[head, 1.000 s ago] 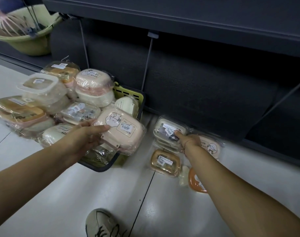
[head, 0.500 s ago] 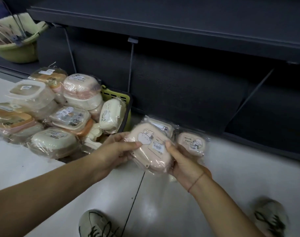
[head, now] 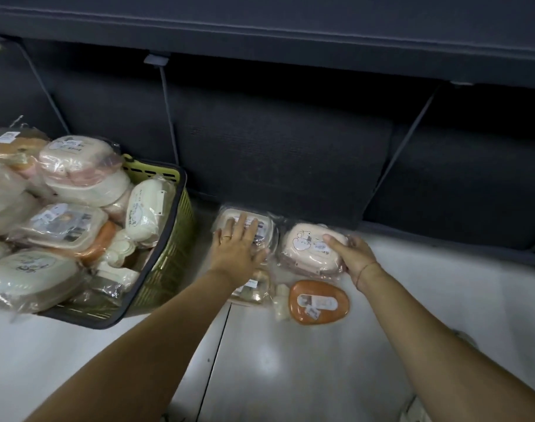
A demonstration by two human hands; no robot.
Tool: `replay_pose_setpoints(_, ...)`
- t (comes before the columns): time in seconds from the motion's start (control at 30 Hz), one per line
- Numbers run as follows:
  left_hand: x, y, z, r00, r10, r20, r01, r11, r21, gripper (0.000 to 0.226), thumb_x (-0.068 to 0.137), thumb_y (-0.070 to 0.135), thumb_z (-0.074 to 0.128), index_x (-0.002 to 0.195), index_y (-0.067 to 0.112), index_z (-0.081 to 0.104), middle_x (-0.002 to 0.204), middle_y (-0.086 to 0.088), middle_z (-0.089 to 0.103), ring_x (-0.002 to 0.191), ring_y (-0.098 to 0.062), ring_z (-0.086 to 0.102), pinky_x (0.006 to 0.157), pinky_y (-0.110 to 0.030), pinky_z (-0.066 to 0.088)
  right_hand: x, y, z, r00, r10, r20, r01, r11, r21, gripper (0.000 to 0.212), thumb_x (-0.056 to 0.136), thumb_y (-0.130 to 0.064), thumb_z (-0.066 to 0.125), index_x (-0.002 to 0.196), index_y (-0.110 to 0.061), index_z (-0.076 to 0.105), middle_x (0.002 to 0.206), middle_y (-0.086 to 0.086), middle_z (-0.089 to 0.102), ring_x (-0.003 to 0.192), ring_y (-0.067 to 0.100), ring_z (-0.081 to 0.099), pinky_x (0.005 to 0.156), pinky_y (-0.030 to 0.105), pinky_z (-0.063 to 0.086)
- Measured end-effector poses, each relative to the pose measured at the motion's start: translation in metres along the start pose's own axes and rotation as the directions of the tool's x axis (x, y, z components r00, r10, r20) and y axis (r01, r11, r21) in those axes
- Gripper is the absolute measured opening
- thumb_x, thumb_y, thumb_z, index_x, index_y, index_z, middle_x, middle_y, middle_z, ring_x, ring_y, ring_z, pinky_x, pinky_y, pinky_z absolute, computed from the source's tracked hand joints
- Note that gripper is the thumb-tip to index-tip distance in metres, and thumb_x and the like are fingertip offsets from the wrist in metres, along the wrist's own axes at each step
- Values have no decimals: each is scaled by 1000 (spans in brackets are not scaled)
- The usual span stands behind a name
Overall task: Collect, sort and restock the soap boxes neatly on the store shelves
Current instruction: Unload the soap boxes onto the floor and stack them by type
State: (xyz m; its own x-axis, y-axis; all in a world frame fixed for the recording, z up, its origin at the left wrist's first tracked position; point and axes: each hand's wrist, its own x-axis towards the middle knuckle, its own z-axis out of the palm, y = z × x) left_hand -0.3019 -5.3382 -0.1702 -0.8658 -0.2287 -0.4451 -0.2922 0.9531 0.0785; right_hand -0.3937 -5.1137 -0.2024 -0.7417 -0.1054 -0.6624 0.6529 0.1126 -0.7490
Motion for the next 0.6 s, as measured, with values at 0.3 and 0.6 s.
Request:
replay_pose_setpoints(0.3,-2,-5,8,997,3,-80,-6,1000,-28,70,99,59,27,156,30,-1,164,-1,-8,150,-27,-11,120,-48,-1,46,7,14,1000,-8,0,8,961,-277,88,47,-83,70,110,-23,66,125,8,58,106,27,62,99,46,49)
replay_pose_setpoints(0.6,-20,10,6,999,19,-50,-20,999,-36,70,99,60,27,156,30,0,164,0,-7,150,-28,-8,120,-49,4,26,12,14,992,-27,121,60,959,-278,44,83,-54,66,117,-30,51,112,2,65,100,21,64,88,44,55)
